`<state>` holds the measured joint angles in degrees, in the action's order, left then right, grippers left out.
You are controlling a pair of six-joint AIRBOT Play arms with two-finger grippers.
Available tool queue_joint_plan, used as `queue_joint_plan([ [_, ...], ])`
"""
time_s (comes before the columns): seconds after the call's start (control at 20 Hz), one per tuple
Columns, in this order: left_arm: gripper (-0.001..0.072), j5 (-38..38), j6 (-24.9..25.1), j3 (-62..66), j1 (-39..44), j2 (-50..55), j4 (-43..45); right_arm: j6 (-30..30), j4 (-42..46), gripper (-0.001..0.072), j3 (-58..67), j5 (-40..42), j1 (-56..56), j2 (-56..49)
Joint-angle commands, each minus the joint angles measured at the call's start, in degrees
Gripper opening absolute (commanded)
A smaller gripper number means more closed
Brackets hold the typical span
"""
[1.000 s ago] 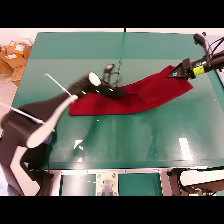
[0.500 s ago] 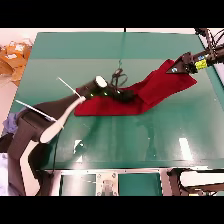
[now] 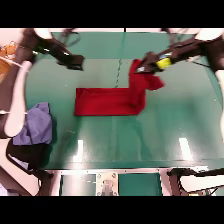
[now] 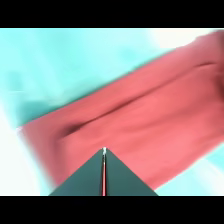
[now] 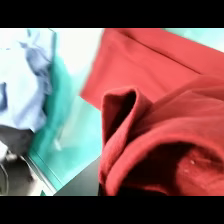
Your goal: Fold the shirts.
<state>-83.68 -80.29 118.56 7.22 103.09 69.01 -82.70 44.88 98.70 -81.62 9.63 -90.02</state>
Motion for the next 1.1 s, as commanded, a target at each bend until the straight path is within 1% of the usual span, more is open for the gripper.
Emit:
queue_joint_plan([
  [0.0,0.002,-2.32,0.09,1.27,-6.82,-4.59,6.88,-5.77,1.03,0.002,-0.09,17.51,14.43,-5.88],
  [0.1,0.002,-2.51,2.21,1.25,-8.66,-4.81,6.88,-10.4,0.98,0.002,-0.09,31.98,22.71,-12.68],
  [0.15,0.002,-2.6,2.82,1.07,-9.22,-4.81,6.88,-12.35,0.2,0.0099,-0.07,41.09,26.82,-16.41],
  [0.2,0.002,-2.95,2.82,1.01,-9.49,-4.81,6.93,-12.92,-2.58,0.032,-0.07,50.05,30.47,-19.8],
  [0.25,0.002,-2.97,2.93,0.55,-9.55,-4.87,7.06,-12.9,-5.9,0.0482,0.0,56.65,33.0,-22.32],
  [0.3,0.002,-3.41,3.28,0.22,-9.53,-4.87,7.06,-12.9,-7.37,0.0497,0.15,59.65,34.38,-23.8],
  [0.35,0.002,-3.65,4.11,-0.35,-9.53,-4.87,7.04,-12.87,-7.26,0.0447,0.15,58.29,34.21,-23.93],
  [0.45,0.002,-4.02,5.33,-1.07,-9.53,-4.85,7.08,-11.45,-5.97,0.0224,0.22,48.3,29.77,-21.7],
  [0.55,0.002,-3.87,5.4,-1.4,-9.53,-4.85,7.13,-9.86,-2.25,0.0184,0.22,35.93,22.58,-18.25],
  [0.6,0.002,-3.87,5.38,-1.4,-9.53,-4.85,7.08,-9.86,-0.02,0.0085,0.2,30.21,18.64,-16.52],
  [0.7,0.002,-3.89,5.35,-1.4,-9.53,-4.85,7.08,-10.34,6.95,0.0072,-0.11,19.91,10.19,-12.87],
  [0.75,0.002,-3.91,5.33,-1.4,-9.53,-4.87,7.08,-10.32,9.97,0.0073,-0.83,16.74,6.56,-11.3],
  [0.8,0.002,-3.93,5.33,-1.4,-9.53,-4.87,7.08,-10.29,12.35,0.0087,-1.97,14.45,3.15,-9.9],
  [0.85,0.002,-3.96,5.27,-1.4,-9.53,-4.87,7.08,-10.29,13.81,0.0194,-3.48,12.37,-0.31,-9.01],
  [0.9,0.0019,-3.93,5.25,-1.4,-9.53,-4.85,7.08,-10.01,13.86,0.0374,-4.98,10.58,-3.26,-8.9],
  [0.95,0.002,-3.91,5.22,-1.4,-9.53,-4.85,7.06,-9.49,13.86,0.0508,-7.34,9.75,-5.73,-8.96],
  [1.0,0.002,-3.93,5.2,-1.4,-9.53,-4.85,7.06,-8.13,13.64,0.0535,-10.4,10.08,-7.61,-9.03],
  [1.05,0.002,-3.93,5.18,-1.4,-9.53,-4.85,7.06,-6.14,13.64,0.0535,-13.09,10.56,-8.68,-9.4],
])
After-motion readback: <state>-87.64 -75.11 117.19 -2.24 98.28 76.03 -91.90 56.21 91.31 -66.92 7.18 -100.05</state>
